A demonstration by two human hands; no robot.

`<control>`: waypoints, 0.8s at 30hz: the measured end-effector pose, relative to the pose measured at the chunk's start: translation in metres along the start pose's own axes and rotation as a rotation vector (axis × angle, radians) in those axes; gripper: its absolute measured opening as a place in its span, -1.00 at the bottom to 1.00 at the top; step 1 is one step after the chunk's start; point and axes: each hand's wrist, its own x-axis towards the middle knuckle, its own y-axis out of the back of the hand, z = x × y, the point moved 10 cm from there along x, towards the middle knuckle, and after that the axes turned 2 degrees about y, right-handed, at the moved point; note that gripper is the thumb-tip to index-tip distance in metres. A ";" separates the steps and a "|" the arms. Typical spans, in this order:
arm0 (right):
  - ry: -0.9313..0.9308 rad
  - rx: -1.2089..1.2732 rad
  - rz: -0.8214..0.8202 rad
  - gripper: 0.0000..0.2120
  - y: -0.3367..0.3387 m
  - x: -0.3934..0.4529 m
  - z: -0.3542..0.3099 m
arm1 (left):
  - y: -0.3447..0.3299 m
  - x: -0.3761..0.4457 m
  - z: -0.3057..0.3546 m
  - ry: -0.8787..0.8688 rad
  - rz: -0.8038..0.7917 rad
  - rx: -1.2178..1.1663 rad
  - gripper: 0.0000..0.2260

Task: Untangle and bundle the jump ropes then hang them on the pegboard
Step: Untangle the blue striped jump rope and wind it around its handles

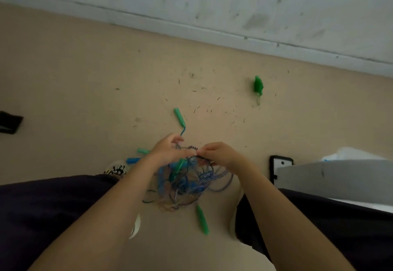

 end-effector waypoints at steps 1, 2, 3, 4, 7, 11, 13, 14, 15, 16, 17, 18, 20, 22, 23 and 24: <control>0.053 0.006 0.017 -0.78 0.002 -0.015 -0.020 | -0.004 -0.013 0.019 -0.041 -0.043 -0.022 -0.25; 0.105 0.007 0.038 -0.80 0.005 -0.031 -0.041 | -0.007 -0.026 0.037 -0.086 -0.084 -0.020 -0.27; 0.155 0.003 0.059 -0.82 0.008 -0.047 -0.062 | -0.009 -0.040 0.055 -0.142 -0.112 -0.004 -0.37; 0.209 0.002 0.077 -0.83 0.012 -0.065 -0.082 | -0.008 -0.054 0.073 -0.205 -0.115 0.015 -0.52; 0.373 -0.037 0.146 -0.82 0.026 -0.121 -0.142 | 0.011 -0.101 0.120 -0.355 -0.034 0.046 -0.90; 0.535 0.074 0.286 -0.76 0.056 -0.188 -0.190 | 0.046 -0.174 0.173 -0.494 0.042 0.004 -0.84; 0.592 0.152 0.344 -0.73 0.073 -0.217 -0.201 | 0.066 -0.207 0.188 -0.540 0.088 0.042 -0.82; 0.624 0.207 0.373 -0.73 0.084 -0.230 -0.205 | 0.077 -0.222 0.193 -0.559 0.113 0.057 -0.80; 0.659 0.271 0.403 -0.72 0.096 -0.244 -0.208 | 0.087 -0.234 0.196 -0.579 0.138 0.062 -0.80; 0.688 0.317 0.435 -0.72 0.107 -0.256 -0.211 | 0.096 -0.246 0.197 -0.597 0.152 0.055 -0.81; 0.708 0.333 0.461 -0.73 0.117 -0.267 -0.214 | 0.103 -0.254 0.198 -0.610 0.155 0.034 -0.83; 0.720 0.324 0.469 -0.73 0.123 -0.275 -0.216 | 0.107 -0.260 0.197 -0.617 0.155 0.010 -0.85; 0.734 0.287 0.437 -0.75 0.124 -0.284 -0.223 | 0.110 -0.267 0.198 -0.630 0.194 0.003 -0.87; 0.745 0.237 0.397 -0.76 0.116 -0.285 -0.228 | 0.110 -0.274 0.205 -0.687 0.271 0.017 -0.89; 0.749 0.206 0.390 -0.78 0.111 -0.285 -0.229 | 0.108 -0.277 0.208 -0.713 0.289 -0.025 -0.90; 0.748 0.181 0.389 -0.79 0.107 -0.283 -0.229 | 0.105 -0.277 0.208 -0.727 0.278 -0.114 -0.90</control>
